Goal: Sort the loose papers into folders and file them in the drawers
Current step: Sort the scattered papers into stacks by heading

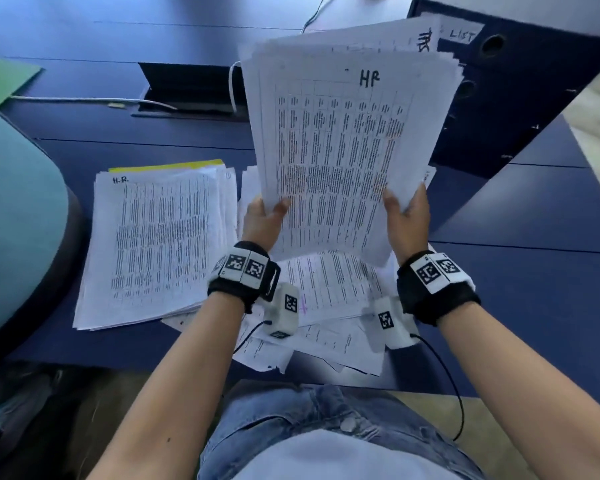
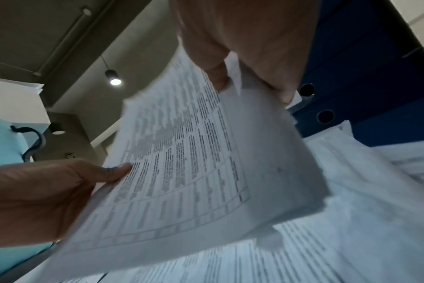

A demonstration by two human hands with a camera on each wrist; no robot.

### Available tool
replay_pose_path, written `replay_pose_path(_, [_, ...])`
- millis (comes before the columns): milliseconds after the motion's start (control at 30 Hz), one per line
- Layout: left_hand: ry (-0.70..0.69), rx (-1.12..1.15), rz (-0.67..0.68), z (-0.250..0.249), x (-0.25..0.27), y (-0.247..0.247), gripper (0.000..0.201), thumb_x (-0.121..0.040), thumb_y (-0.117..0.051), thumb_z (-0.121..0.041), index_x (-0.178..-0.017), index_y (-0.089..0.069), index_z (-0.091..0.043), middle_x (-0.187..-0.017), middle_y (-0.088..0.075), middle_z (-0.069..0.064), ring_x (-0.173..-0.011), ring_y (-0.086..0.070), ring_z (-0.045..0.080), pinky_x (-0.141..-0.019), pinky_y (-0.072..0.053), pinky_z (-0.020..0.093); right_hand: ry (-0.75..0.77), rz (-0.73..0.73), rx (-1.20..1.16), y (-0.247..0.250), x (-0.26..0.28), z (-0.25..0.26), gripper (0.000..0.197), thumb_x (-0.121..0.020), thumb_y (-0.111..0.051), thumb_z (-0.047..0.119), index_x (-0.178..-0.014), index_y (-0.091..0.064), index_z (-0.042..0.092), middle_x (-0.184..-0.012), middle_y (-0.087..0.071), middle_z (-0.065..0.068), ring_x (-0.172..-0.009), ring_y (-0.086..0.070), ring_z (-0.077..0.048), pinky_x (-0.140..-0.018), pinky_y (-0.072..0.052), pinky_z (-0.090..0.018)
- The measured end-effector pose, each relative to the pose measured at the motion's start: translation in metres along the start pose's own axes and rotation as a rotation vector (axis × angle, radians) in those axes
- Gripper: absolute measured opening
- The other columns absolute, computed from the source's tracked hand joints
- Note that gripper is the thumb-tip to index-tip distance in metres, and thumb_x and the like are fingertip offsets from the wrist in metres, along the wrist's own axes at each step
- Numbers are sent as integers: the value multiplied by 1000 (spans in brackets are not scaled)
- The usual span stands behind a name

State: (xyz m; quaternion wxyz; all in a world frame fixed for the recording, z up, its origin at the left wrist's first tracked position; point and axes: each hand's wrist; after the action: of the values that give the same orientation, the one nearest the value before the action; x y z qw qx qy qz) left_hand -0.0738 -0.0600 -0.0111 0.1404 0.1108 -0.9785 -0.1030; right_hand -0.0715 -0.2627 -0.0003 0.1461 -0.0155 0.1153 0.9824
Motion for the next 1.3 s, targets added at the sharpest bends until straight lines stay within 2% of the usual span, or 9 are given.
replay_pose_path(167, [78,-111,-51,17,1,-2,39,-93,-50,-13,-131,-47,-2,-125,-57,16,-117,-54,30,-103,-42,39,-134,94,409,-7,-25,-15,17,-88,-58,13,-73,-51,10,-80,-56,-4,-76,-52,-21,-64,-43,-11])
replay_pose_path(267, [303,-414,-9,25,7,-6,51,-93,-47,-16,-140,-32,-3,-148,-26,21,-137,-27,35,-113,-24,41,-299,229,561,-15,-28,-30,24,-85,-59,20,-104,-60,6,-113,-58,-21,-106,-53,-37,-91,-47,-42])
replay_pose_path(467, [389,-524,38,20,11,-7,59,-84,-48,-1,-136,-19,0,-148,-10,20,-137,-18,34,-114,-19,41,-474,221,535,-24,-16,-25,47,-85,-58,6,-123,-32,-2,-125,-47,-19,-115,-50,-33,-90,-42,-36])
replay_pose_path(700, [468,-506,21,23,-2,-6,73,-86,-52,-3,-141,-5,4,-151,-9,19,-140,-16,33,-115,-15,38,-24,463,325,-56,24,33,29,-89,-53,1,-118,-55,1,-114,-60,-14,-85,-61,-22,-60,-53,-21])
replay_pose_path(867, [532,-445,-87,8,-24,2,66,-85,-53,-9,-138,-15,3,-145,-21,21,-132,-29,33,-106,-31,36,-36,227,201,-49,9,47,15,-90,-53,7,-104,-59,4,-99,-61,-4,-86,-58,-17,-58,-46,-7])
replay_pose_path(1000, [518,-636,12,2,-30,-2,53,-87,-50,-16,-134,-32,0,-142,-23,19,-129,-34,30,-100,-29,30,-304,65,460,-32,-11,5,22,-91,-52,21,-72,-42,21,-106,-54,-3,-113,-45,-28,-90,-34,-35])
replay_pose_path(1067, [488,-685,35,2,-31,-9,65,-86,-55,-22,-138,-25,4,-142,-18,20,-133,-25,35,-108,-25,36,-427,76,630,-28,-13,-12,7,-90,-50,22,-84,-47,19,-122,-48,-6,-123,-36,-33,-97,-30,-42])
replay_pose_path(1167, [431,-725,56,1,-32,-20,84,-84,-64,-32,-141,-15,6,-144,-13,19,-135,-15,35,-110,-23,41,-572,86,701,-22,-16,-32,40,-87,-51,20,-124,-41,7,-143,-28,-16,-131,-26,-36,-104,-25,-46])
replay_pose_path(1300, [371,-798,114,12,-32,-22,102,-71,-75,-46,-141,-13,-5,-146,-11,16,-137,-8,33,-114,-18,49,-551,-66,381,-15,-24,-36,43,-86,-55,8,-122,-33,2,-132,-39,-18,-121,-41,-33,-90,-35,-33])
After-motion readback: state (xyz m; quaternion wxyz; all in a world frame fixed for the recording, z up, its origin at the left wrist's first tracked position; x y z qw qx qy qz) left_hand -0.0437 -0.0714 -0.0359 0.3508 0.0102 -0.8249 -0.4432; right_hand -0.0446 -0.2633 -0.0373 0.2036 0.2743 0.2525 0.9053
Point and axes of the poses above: each hand's wrist, its own x-axis away from the middle knuckle, its own y-axis out of the back of the hand, z = x × y
